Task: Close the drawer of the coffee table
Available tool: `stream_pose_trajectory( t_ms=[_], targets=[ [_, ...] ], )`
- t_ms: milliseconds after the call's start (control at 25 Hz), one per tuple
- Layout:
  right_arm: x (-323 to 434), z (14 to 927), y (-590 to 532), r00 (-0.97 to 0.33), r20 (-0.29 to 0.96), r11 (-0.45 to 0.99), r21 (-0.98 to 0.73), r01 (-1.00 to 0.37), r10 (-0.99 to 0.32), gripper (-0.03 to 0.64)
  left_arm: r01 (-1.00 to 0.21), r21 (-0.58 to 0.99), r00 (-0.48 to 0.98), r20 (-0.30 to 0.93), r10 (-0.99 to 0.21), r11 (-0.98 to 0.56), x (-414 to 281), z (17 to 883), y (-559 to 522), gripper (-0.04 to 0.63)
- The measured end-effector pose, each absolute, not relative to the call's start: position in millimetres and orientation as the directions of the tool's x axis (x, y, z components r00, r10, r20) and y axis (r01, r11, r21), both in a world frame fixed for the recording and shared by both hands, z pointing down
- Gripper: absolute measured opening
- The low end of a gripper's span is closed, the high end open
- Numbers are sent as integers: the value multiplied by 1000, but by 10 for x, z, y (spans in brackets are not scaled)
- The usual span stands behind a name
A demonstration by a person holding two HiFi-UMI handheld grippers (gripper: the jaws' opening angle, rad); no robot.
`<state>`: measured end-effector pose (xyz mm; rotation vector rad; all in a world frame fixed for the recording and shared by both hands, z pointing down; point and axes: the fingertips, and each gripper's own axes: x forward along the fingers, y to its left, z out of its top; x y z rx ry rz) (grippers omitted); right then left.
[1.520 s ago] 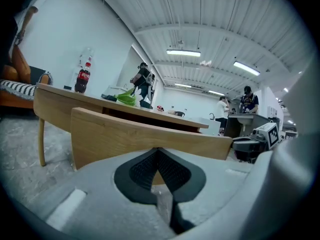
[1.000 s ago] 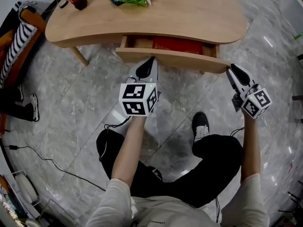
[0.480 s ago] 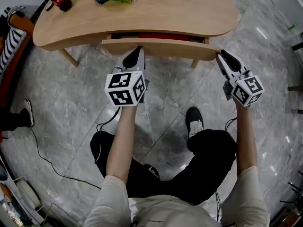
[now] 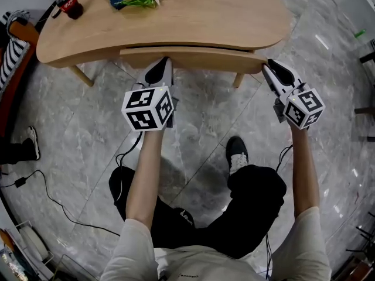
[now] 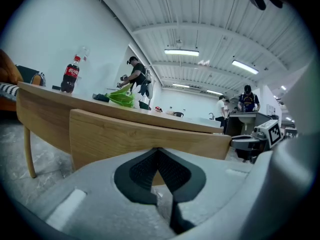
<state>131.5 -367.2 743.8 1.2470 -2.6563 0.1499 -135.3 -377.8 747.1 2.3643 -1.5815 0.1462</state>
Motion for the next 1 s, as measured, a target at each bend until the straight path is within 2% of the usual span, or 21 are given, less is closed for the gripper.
stream_pose_trajectory(
  t_ms=[480,1000],
  targets=[
    [1344,7425,-3860,-614,223,630,-2,-777,-757,95,-916,217,384,226,-895,-338,-1333,7476,-3967,9],
    [1366,7407,-4037,-589,145,584,-84,-808,-795,95,-916,129,401,224,-888,-381,-1316,7457,-4133,9]
  ],
)
